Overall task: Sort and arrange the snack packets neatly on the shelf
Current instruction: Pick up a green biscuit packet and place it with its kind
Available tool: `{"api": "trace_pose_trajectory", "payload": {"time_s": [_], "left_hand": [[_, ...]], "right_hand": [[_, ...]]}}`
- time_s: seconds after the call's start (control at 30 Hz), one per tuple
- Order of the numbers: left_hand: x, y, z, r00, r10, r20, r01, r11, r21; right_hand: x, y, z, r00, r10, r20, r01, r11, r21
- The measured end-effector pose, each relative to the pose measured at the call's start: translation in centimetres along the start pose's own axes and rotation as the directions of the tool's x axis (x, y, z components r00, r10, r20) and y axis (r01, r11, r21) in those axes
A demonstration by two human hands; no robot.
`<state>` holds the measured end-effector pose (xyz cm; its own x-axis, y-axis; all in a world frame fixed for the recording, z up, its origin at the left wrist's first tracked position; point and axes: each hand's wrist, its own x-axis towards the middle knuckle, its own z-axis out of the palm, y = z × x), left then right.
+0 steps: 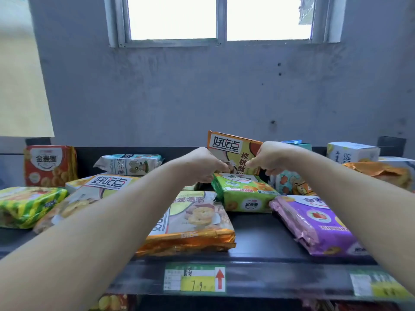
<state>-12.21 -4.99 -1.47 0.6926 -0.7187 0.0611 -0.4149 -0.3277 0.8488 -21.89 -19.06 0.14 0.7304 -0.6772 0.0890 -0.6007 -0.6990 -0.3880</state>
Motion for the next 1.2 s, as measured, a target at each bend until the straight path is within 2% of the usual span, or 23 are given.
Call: {"api": "trace_pose_trajectory", "payload": {"time_s": [0.1,0.17,0.27,0.37,0.47,0.57,0.73,0.9,1.2], "left_hand": [[1.6,0.0,0.6,0.994,-0.102,0.038,0.106,0.986,-0.125],[2.1,0.0,0.9,0.987,-0.148,0.067,0.156,0.979,-0.131],[2.8,-0.3,1.3,0.971,-0.216,0.106,0.228,0.967,-0.116],[3.3,-0.2,1.3,0.949,-0.299,0.104,0.316,0.916,-0.247],[3.8,-0.9,1.7,0.923,-0.352,0.156,0.384,0.879,-0.283],[4.5,-1.5,2.0,0.920,-0.368,0.137,0.393,0.866,-0.309],[4.6,-1.0,1.5,0.960,-0.278,0.037,0.274,0.902,-0.335],[2.8,0.5,0.5,0.987,-0.140,-0.079,0.106,0.936,-0.336],[-0.9,1.5,-4.6,0.924,0.028,-0.382,-0.148,0.946,-0.290]], "right_hand": [[0.6,0.8,0.8,0.994,0.098,0.041,-0.097,0.995,-0.008],[0.8,1.1,1.0,0.986,0.145,0.081,-0.145,0.989,-0.006],[1.0,1.2,1.4,0.952,0.225,0.206,-0.243,0.968,0.065],[1.5,1.3,1.8,0.917,0.275,0.289,-0.325,0.935,0.140],[2.1,1.5,1.9,0.897,0.306,0.318,-0.387,0.893,0.229],[2.3,1.5,1.9,0.898,0.315,0.306,-0.402,0.869,0.287],[1.5,1.1,1.2,0.950,0.266,0.162,-0.311,0.844,0.437],[-0.4,0.3,-0.2,0.975,0.224,-0.004,-0.191,0.840,0.507],[-4.0,-4.3,-2.4,0.972,0.050,-0.229,0.113,0.757,0.643]]}}
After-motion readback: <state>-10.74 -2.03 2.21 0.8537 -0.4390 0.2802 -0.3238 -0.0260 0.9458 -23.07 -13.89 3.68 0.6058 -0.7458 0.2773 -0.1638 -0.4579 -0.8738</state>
